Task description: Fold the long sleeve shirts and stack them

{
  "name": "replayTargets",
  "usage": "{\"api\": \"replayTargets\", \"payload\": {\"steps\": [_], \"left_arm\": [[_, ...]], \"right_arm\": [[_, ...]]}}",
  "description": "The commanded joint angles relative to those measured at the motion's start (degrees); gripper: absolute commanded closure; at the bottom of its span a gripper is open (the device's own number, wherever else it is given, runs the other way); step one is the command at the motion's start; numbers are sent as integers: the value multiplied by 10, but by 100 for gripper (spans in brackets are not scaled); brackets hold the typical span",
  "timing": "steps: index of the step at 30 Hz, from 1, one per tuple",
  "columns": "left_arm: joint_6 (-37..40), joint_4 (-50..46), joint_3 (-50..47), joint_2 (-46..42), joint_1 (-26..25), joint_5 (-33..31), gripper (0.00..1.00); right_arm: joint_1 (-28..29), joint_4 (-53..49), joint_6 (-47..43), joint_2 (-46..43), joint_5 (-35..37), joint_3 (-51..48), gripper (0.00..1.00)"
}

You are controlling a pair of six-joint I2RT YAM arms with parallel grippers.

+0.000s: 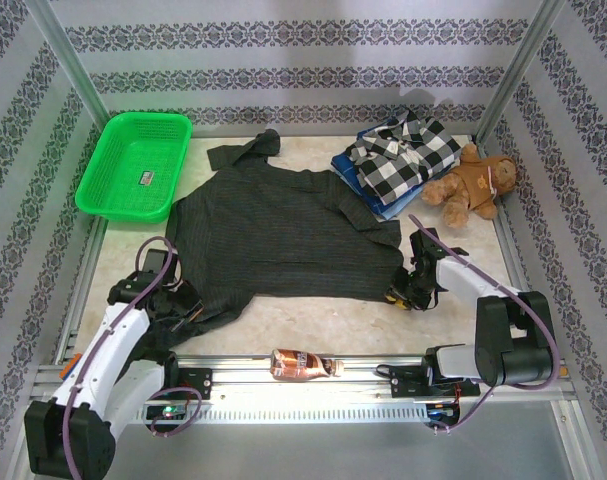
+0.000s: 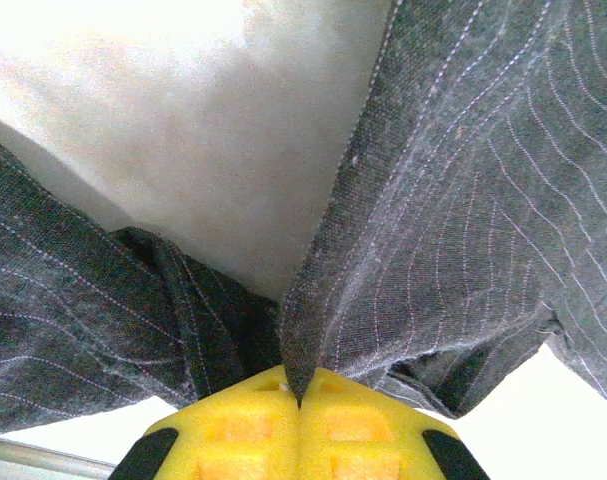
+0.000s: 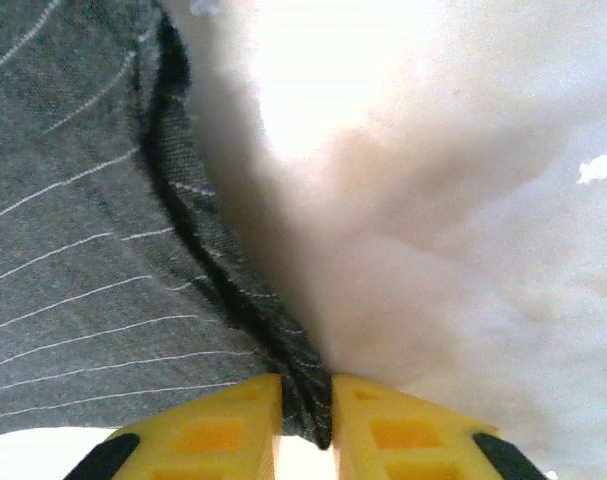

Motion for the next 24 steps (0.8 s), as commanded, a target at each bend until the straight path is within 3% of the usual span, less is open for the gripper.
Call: {"api": "replayTargets", "payload": {"steps": [1, 5, 17, 24], "left_arm": [[-12, -38, 16, -16, -1, -8, 95], [-8, -42, 28, -17, 0, -8, 95], [-5, -46, 87, -6, 0, -19, 95], [25, -14, 155, 73, 4, -21, 95]], "right_arm": [[11, 32, 4, 10, -9, 18, 89], [12, 21, -3, 11, -8, 32, 100], [-12, -31, -11, -44, -21, 78, 100], [-43, -48, -39, -23, -40, 144, 100]]}}
